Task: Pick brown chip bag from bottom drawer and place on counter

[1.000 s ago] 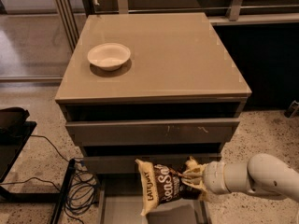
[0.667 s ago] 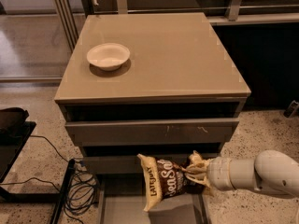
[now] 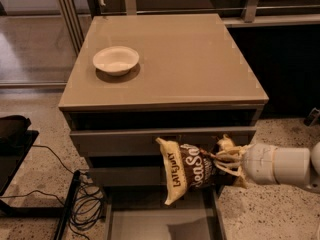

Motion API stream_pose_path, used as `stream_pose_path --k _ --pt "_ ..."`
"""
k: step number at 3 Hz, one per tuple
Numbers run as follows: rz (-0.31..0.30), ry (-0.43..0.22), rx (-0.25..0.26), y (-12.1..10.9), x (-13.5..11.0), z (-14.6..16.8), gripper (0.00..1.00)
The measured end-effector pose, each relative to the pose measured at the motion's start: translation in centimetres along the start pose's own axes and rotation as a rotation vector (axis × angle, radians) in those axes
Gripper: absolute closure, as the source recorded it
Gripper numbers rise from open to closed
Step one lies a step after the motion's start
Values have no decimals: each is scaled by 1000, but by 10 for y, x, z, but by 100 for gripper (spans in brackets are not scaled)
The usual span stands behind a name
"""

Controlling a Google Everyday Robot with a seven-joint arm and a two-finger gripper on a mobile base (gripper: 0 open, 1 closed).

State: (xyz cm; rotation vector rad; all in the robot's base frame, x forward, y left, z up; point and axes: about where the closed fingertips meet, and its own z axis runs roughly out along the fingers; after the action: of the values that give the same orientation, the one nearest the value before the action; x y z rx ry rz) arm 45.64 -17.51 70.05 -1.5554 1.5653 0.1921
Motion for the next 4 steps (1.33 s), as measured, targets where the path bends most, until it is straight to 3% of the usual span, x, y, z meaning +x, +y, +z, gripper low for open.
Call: stream_pose_path --k 2,3,4 --pt "-95 -31 77 -64 -71 -79 100" --pt "-163 -32 109 -101 -133 -107 100" --pt "-165 -33 110 -101 -134 -106 100"
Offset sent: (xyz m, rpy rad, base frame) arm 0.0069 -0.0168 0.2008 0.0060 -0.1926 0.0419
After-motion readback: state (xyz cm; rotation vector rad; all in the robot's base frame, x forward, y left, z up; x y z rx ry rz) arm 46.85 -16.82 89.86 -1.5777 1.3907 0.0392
